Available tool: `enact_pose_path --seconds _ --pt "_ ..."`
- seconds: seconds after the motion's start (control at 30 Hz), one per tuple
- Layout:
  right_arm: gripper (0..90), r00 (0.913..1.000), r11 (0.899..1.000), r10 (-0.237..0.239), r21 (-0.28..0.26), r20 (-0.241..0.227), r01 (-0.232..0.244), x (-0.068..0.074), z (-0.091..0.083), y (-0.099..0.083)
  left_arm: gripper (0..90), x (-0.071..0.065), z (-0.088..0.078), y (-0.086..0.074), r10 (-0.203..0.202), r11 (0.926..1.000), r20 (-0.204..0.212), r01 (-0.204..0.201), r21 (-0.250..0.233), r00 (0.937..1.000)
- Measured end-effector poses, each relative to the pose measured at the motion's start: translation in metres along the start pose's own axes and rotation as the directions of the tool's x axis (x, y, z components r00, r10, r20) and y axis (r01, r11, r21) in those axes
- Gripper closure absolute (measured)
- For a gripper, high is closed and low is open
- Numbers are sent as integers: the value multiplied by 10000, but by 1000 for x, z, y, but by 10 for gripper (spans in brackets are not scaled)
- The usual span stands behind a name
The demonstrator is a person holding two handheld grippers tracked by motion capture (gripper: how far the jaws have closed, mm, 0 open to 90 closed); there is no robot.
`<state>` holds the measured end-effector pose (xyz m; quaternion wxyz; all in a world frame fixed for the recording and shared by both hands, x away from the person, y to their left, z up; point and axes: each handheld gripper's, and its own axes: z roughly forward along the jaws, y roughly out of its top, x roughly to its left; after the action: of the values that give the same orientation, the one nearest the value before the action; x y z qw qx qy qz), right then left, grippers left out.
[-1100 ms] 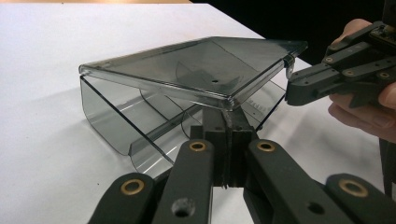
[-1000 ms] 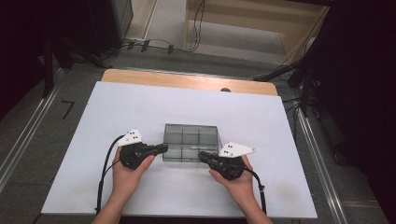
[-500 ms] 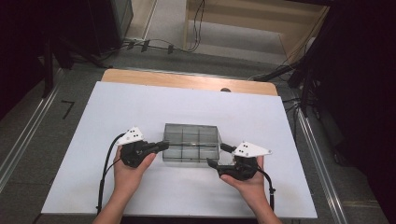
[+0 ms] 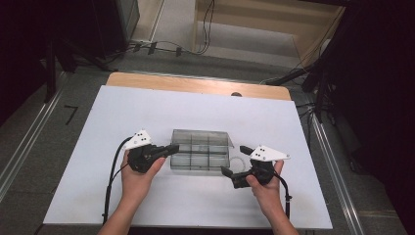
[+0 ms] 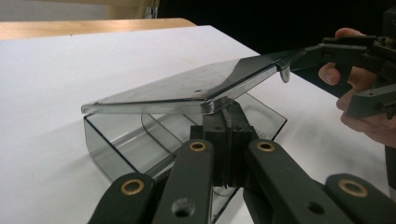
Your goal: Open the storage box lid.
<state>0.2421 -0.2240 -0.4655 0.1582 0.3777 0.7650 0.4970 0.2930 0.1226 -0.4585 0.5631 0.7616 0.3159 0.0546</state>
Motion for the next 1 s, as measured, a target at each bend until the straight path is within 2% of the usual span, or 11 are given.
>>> enact_pose_path --seconds 0.17,0.33,0.7,1.0 --pt "0 9999 9999 20 -123 135 -18 -8 1 5 900 -1 2 4 42 10000 -27 -42 -20 10000" --pt "0 10000 9996 44 -267 45 -43 -17 4 10 900 0 4 6 110 9999 -19 -110 16 9999" --pt "0 9992 9979 -405 -514 -64 401 -31 15 27 900 3 11 20 390 9992 -186 -392 -112 9991" --pt "75 9998 9976 -98 -680 -175 85 -39 29 36 900 5 15 29 447 9987 -323 -454 -237 9985"
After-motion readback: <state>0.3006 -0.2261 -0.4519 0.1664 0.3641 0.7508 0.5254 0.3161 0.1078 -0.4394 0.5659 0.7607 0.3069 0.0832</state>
